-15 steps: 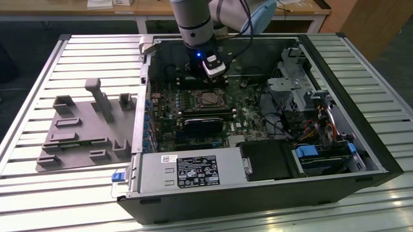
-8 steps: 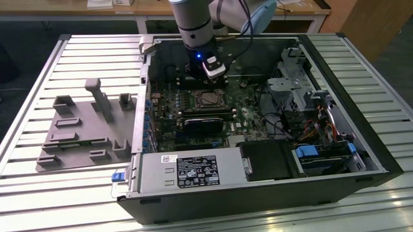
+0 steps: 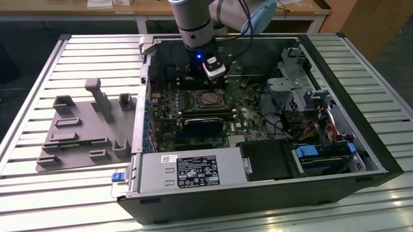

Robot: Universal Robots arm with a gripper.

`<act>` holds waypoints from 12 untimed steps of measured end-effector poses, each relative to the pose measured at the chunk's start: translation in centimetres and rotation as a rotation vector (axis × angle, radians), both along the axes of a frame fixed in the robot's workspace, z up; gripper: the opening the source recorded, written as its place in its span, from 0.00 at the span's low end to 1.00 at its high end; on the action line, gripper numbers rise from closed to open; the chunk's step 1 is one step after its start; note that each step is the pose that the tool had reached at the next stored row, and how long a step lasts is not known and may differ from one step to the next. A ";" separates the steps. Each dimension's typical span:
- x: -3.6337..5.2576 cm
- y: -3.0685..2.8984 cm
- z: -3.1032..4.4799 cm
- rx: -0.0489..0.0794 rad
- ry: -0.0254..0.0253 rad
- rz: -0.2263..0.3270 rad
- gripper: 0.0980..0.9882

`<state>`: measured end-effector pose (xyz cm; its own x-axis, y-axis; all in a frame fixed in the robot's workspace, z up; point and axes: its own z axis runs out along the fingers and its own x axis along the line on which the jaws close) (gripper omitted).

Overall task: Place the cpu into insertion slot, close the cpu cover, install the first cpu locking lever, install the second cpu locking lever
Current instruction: 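Install the first cpu locking lever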

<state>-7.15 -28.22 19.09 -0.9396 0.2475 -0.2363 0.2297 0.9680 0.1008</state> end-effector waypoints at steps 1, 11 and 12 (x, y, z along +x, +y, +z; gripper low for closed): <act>0.00 0.00 0.00 0.000 0.0000 0.000 0.00; 0.00 0.00 0.64 0.001 -0.0001 0.000 0.00; 0.00 0.00 0.76 0.001 -0.0001 0.000 0.00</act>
<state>-7.14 -28.22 19.85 -0.9396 0.2476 -0.2362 0.2296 0.9680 0.1014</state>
